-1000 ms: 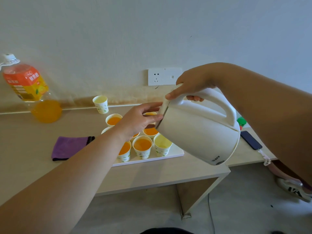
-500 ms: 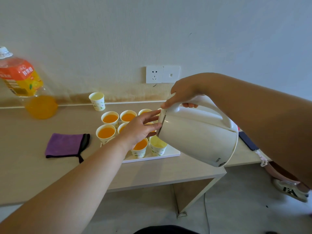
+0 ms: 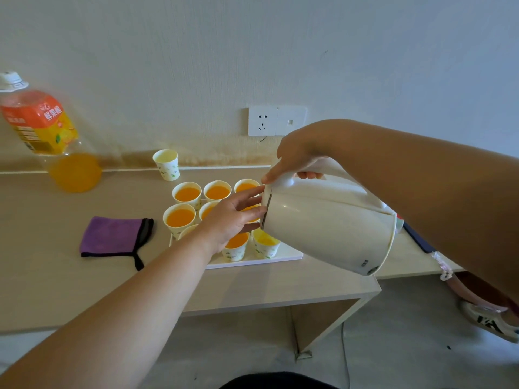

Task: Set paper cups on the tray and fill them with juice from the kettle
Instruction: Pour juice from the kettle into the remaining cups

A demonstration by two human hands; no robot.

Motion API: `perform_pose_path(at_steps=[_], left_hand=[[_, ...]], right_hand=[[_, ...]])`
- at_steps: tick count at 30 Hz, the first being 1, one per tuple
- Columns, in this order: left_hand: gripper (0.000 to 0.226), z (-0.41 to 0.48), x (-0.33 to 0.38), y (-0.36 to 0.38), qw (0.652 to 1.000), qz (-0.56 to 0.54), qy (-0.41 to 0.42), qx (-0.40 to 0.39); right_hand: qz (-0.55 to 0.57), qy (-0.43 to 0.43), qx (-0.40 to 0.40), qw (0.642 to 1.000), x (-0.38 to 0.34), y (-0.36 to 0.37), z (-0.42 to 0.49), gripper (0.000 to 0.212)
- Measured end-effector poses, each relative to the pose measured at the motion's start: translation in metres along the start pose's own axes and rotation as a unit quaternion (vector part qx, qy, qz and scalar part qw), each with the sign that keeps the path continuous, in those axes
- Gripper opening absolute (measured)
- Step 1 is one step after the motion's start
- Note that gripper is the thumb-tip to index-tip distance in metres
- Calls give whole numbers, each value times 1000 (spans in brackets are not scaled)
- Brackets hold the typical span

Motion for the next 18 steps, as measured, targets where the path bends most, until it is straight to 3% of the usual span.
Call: perform_pose_path(at_steps=[18], left_hand=[[51, 4, 4, 1, 1000, -14, -9, -12]], right_hand=[[-23, 19, -26, 999, -4, -7, -2, 53]])
Point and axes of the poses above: each hand's wrist, its own z-axis towards the middle knuckle, its own y-axis out of the palm, x = y × z, the point moved 6 cm from there along z, towards the middle knuckle, and after that the axes turned 11 degrees about -y, right-handed, at the moved point
